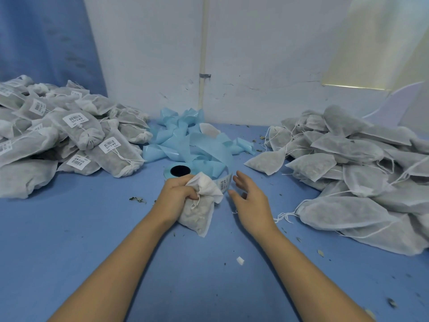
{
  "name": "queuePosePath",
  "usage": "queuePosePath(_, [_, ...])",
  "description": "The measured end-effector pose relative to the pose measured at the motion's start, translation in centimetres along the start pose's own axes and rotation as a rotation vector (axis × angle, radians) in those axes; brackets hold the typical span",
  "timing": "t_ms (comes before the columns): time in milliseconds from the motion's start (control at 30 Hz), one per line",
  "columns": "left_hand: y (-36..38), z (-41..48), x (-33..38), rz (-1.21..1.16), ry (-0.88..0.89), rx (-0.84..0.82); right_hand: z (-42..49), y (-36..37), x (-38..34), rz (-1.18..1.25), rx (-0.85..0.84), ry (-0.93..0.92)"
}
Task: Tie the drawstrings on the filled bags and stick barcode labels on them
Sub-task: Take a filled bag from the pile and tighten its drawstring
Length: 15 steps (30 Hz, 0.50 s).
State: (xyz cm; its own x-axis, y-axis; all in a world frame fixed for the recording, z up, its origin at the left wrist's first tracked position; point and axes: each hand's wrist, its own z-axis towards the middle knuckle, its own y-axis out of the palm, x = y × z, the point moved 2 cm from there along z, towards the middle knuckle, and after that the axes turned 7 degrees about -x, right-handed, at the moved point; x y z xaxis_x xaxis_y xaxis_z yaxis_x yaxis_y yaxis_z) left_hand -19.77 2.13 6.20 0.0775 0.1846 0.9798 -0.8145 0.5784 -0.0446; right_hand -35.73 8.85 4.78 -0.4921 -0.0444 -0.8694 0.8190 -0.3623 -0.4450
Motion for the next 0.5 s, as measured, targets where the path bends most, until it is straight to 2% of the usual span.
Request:
queuePosePath(167, [-0.08,0.09,-0.26,-0.002,-0.022,0.008,0.13,0.29,-0.23,0.085,-0.052,-0.059])
queuePosePath(333, [-0.03,0.18,-0.39,-0.015,-0.034,0.022,0.09,-0.02,-0.18,0.264,0.023,-0.028])
queuePosePath(500, [-0.05,0.21,-0.25,-0.028,-0.041,0.045,0.08,-0.22,-0.39,0.378,0.028,-0.033])
